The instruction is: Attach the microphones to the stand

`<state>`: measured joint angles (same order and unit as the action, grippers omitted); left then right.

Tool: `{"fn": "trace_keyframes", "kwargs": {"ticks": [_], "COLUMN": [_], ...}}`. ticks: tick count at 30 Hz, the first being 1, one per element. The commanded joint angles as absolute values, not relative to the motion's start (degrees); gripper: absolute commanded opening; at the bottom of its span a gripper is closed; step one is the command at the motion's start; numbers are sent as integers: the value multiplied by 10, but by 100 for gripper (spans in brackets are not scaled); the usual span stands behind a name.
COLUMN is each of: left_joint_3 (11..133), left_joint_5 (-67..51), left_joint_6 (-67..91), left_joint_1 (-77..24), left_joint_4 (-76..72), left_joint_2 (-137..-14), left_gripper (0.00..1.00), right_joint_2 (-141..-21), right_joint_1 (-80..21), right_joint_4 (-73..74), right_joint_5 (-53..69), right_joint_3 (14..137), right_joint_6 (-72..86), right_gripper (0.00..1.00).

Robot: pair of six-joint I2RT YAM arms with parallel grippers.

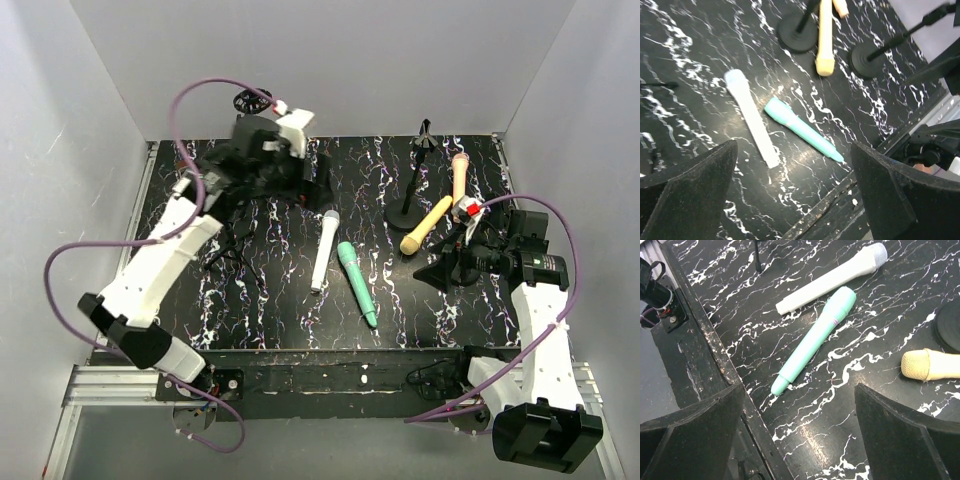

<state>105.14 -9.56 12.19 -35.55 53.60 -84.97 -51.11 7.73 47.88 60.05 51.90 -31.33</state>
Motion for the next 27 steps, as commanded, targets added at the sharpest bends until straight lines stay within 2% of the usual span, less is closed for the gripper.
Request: {"fn": "trace_keyframes", "kwargs": {"ticks": [1,4,7,12,19,23,26,27], "left_joint_3": [1035,969,887,863,853,852,860,861], "left_joint_5": [-9,70,102,152,170,159,170,173], "left_joint_6": [175,286,401,505,547,558,562,564], "left_joint_1": [-436,-471,-489,-510,-528,-535,-542,-543], "left_joint_4": [528,470,412,418,395,375,372,370], "left_joint_2": [-894,-913,-924,-987,-1052,-1095,-1121,-1126], "left_gripper": [96,97,98,93,90,82,82,78], "right_joint_2": [-512,-507,-493,-495,-508,-514,-514,-514], "right_joint_1": [74,75,75,76,80,81,81,81], "right_joint_4": [494,457,412,347,314,310,310,310], "right_joint_5": [578,572,573,546,535,536,535,535], "right_joint_3": [503,481,450,416,396,395,396,396], "right_joint_6": [-335,-301,-280,-230,-214,-214,-219,-221], "right_gripper": [97,97,97,98,98,98,98,98]}}
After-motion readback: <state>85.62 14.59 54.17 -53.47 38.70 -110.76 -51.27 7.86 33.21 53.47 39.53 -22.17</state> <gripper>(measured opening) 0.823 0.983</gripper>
